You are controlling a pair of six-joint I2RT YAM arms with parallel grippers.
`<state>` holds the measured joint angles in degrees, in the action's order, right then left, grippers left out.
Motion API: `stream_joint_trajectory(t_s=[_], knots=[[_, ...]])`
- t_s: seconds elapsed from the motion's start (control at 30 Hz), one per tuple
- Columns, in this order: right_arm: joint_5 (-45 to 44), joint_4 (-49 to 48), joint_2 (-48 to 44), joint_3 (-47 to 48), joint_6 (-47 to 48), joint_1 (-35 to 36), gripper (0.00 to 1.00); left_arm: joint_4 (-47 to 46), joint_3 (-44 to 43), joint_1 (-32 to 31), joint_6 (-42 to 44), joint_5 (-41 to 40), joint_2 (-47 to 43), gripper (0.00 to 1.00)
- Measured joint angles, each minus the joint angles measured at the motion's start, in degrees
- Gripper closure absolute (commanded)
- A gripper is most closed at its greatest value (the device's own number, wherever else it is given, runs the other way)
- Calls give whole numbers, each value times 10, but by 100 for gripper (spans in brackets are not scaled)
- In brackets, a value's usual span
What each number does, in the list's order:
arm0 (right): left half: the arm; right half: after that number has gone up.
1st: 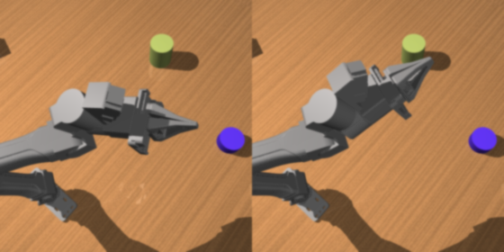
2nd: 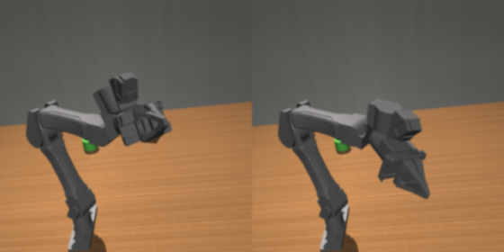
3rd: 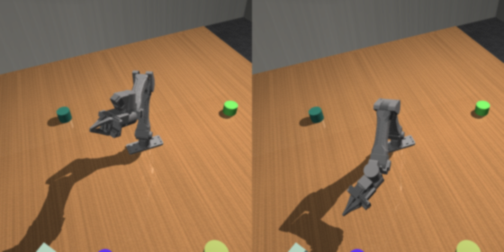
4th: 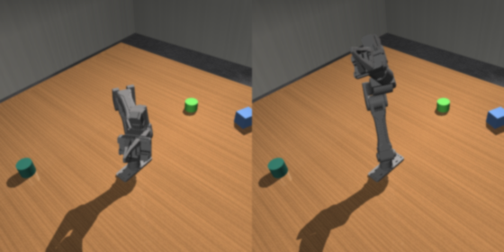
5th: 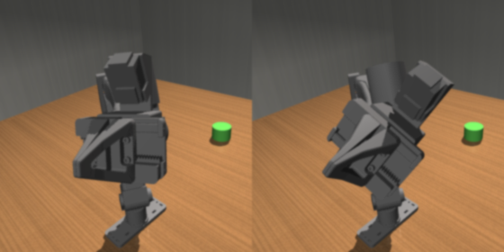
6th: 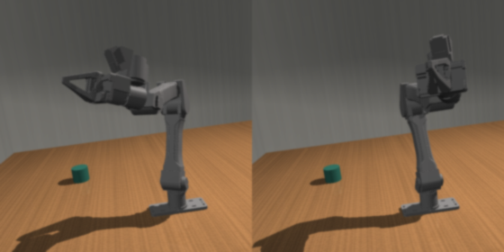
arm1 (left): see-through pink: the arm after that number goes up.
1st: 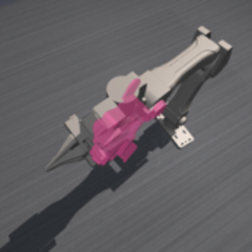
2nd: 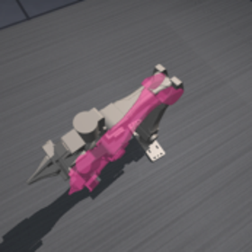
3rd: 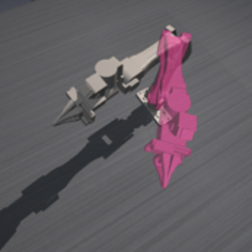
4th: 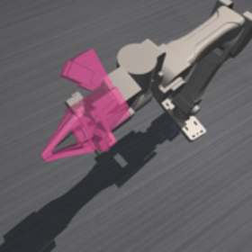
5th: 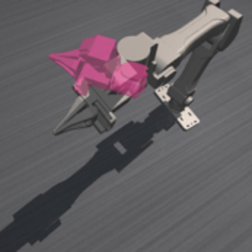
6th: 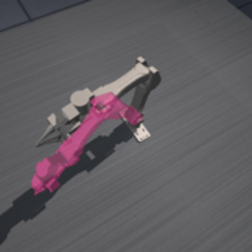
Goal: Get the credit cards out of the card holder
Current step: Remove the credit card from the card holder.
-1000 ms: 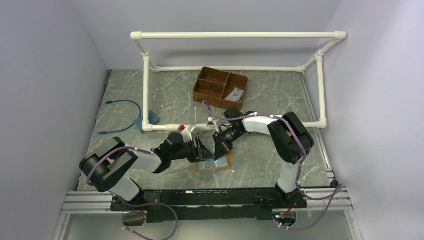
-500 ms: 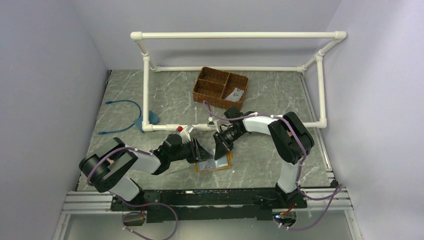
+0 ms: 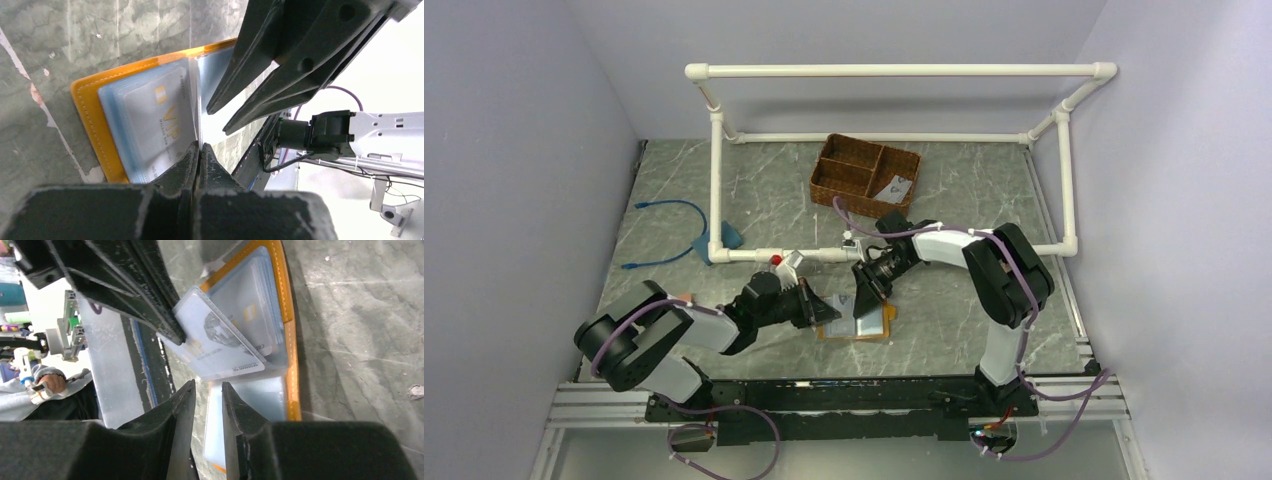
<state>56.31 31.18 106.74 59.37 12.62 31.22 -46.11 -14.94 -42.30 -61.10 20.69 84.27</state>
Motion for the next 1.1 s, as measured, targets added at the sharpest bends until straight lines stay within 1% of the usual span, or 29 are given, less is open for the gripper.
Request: stream_joint_trajectory(t_s=[0.13, 0.3, 0.47, 0.67, 0.87, 1.1], knots=[[35, 8, -21, 2, 9, -14, 64, -41, 18, 2, 7, 11, -3, 100], [72, 6, -60, 2, 9, -32, 63, -61, 25, 2, 26, 15, -49, 100], [92, 6, -63, 2, 5, -34, 62, -39, 29, 2, 50, 3, -125, 100], [103, 5, -64, 1, -2, -37, 56, -5, 45, 3, 64, -24, -201, 100], [136, 4, -64, 0, -2, -41, 54, -6, 47, 3, 64, -26, -207, 100], [179, -1, -73, -5, -4, -41, 54, -42, 47, 3, 57, -23, -176, 100]])
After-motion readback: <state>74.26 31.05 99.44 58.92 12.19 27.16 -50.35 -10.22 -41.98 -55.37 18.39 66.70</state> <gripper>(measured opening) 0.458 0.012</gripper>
